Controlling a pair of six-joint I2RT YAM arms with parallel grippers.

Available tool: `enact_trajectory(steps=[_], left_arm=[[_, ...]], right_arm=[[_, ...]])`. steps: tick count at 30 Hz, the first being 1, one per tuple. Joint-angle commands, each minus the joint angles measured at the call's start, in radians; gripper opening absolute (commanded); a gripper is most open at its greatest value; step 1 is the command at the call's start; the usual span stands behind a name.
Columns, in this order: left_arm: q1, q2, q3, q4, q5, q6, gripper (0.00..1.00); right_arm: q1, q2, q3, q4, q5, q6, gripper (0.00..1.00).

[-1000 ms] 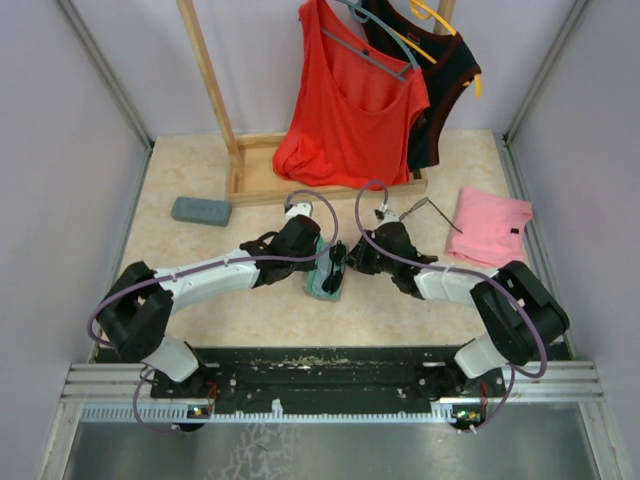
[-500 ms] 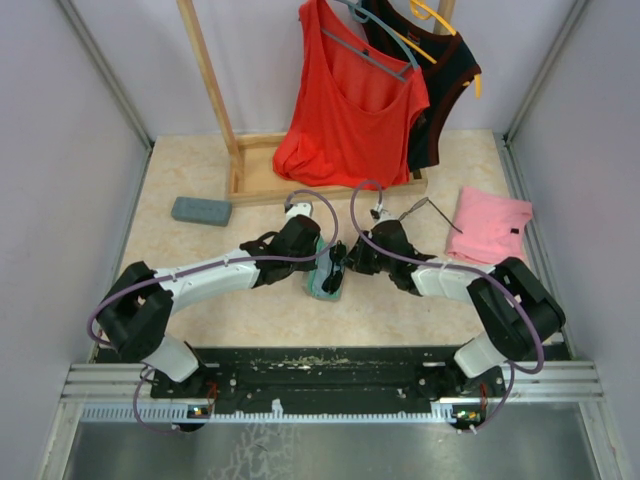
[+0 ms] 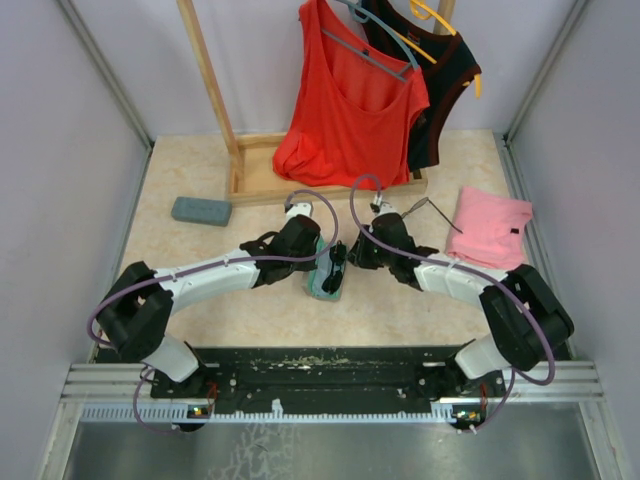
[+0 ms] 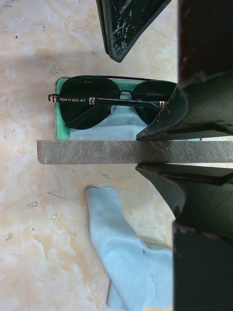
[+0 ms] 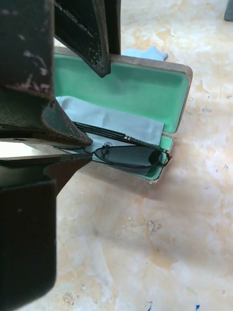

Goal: Organize the sunglasses
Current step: Place the sunglasses in the sunglasses case.

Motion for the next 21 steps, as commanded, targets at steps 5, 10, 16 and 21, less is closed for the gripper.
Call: enact_trajectory(steps=[5, 10, 16, 21], left_arm=[[-0.004, -0.015, 0.006, 0.025, 0.008, 0.007, 0.3], [-0.005, -0.015, 0.006, 0.025, 0.005, 0.01, 0.3], [-0.004, -0.013, 0.011, 0.025, 0.007, 0.012, 0.29], [-0.004, -0.013, 0.011, 0.025, 0.008, 0.014, 0.29]], right_arm=[[0.01, 0.002, 0.052, -0.055, 0.023, -0.046, 0.17], [0.011, 0.037, 0.057, -0.016, -0.027, -0.036, 0.18], [0.01, 0.058, 0.058, -0.001, -0.044, -0.031, 0.18], [0.01, 0.062, 0.057, 0.009, -0.052, -0.03, 0.17]])
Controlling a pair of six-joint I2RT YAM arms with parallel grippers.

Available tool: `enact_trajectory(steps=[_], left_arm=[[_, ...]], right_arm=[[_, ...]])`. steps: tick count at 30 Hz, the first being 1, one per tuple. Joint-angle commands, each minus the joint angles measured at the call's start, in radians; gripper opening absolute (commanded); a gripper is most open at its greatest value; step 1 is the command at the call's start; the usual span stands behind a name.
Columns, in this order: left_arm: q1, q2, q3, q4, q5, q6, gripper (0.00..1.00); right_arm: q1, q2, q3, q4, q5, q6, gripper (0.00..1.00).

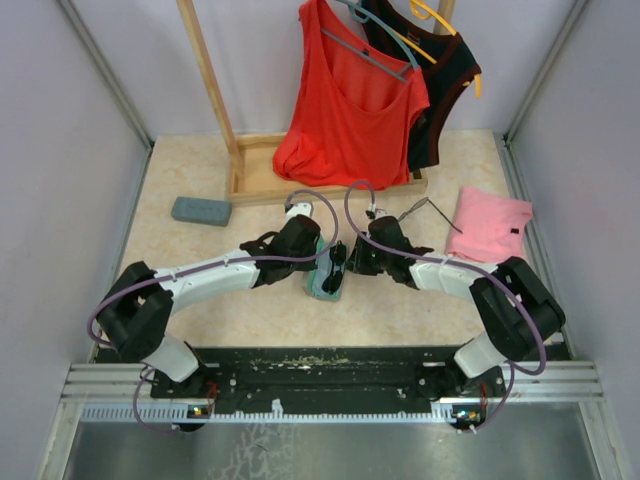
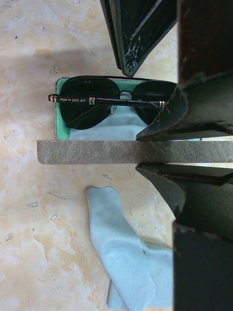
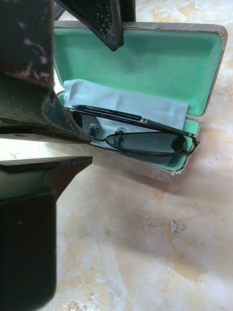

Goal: Organize the sunglasses
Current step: Place the sunglasses in the sunglasses case.

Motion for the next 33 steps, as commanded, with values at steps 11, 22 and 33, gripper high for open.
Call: enact_trajectory(steps=[11, 22, 33], left_arm=[[-0.004, -0.013, 0.011, 0.024, 0.009, 0.014, 0.29], [-0.004, -0.01, 0.011, 0.026, 0.014, 0.013, 0.29], [-0.004, -0.013, 0.005, 0.024, 0.009, 0.011, 0.29]], right_arm=[[0.01, 0.018, 0.059, 0.078, -0.03, -0.002, 0.15], [0.014, 0.02, 0.071, 0.076, -0.032, -0.004, 0.08], [0.021, 0.028, 0.074, 0.076, -0.031, -0.006, 0.08]])
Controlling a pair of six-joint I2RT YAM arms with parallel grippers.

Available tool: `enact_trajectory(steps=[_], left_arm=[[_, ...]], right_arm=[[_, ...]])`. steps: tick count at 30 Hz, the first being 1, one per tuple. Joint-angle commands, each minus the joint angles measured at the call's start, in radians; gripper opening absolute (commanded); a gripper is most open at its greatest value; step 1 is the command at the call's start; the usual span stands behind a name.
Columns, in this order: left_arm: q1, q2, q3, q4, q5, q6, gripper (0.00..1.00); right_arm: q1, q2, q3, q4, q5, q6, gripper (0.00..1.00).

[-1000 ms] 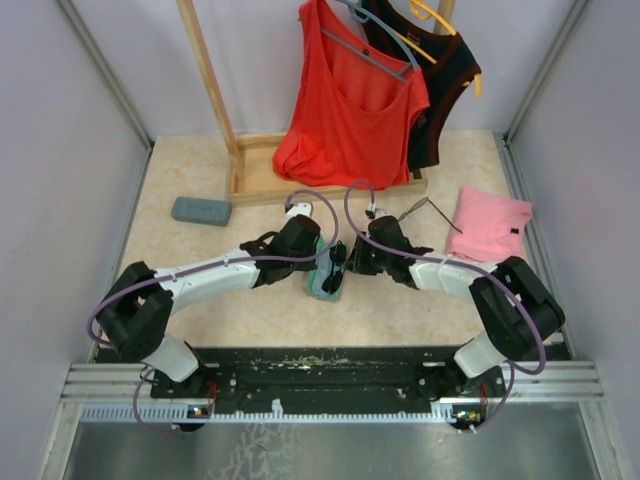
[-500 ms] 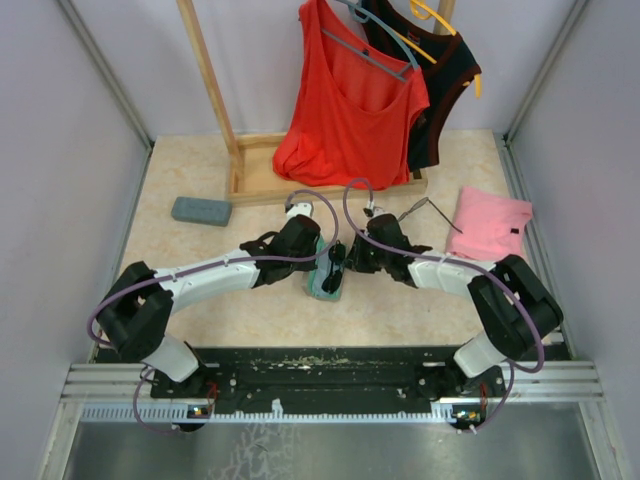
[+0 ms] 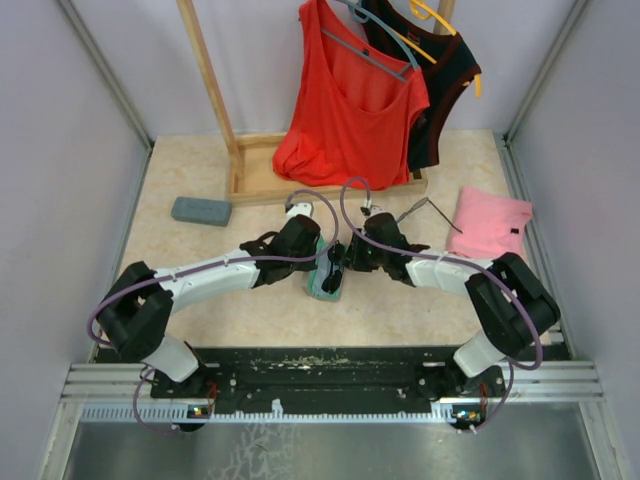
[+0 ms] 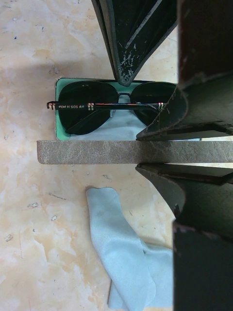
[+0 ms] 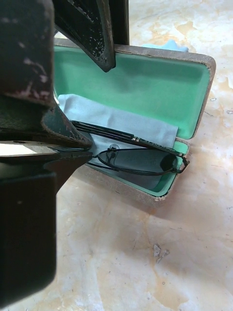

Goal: Organize the sunglasses
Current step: Place the sunglasses in the sunglasses case.

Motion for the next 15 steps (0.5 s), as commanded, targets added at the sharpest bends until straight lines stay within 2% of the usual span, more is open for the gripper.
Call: enact_trajectory(steps=[1, 15], left_arm=[[-0.004, -0.013, 0.005, 0.023, 0.005, 0.008, 0.29], [-0.004, -0.017, 0.008, 0.019, -0.004, 0.006, 0.29]], right_arm=[[0.013, -0.009, 0.042, 0.035, 0.0, -0.007, 0.08], [0.014, -0.056, 0.044, -0.035, 0.065, -0.035, 0.16]])
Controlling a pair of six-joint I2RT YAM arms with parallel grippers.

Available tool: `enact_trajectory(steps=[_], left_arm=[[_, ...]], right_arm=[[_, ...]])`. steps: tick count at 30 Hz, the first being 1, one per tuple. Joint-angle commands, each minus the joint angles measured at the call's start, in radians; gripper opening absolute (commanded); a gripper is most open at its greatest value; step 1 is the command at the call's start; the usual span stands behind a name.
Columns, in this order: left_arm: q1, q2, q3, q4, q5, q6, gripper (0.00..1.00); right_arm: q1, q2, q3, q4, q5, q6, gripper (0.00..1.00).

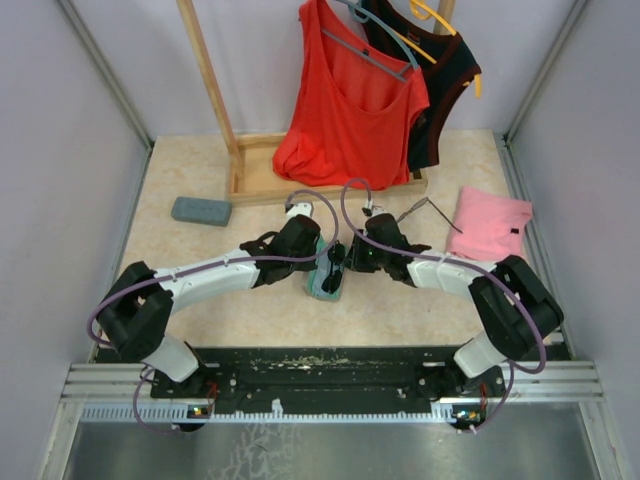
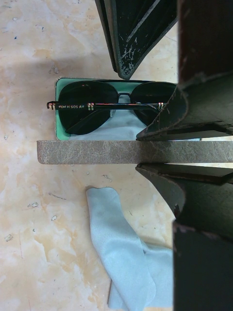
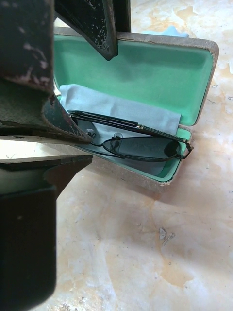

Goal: Organize the sunglasses
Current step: Place the sunglasses in the sunglasses case.

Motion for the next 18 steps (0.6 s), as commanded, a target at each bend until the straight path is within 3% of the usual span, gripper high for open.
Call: enact_trajectory(steps=[1, 18], left_arm=[[-0.005, -0.016, 0.008, 0.019, -0.002, 0.007, 0.29], [-0.004, -0.018, 0.005, 0.019, -0.003, 0.006, 0.29]], right_arm=[[0.009, -0.031, 0.043, 0.017, 0.022, -0.018, 0.16], [0.011, 0.014, 0.053, 0.06, -0.023, -0.003, 0.13]])
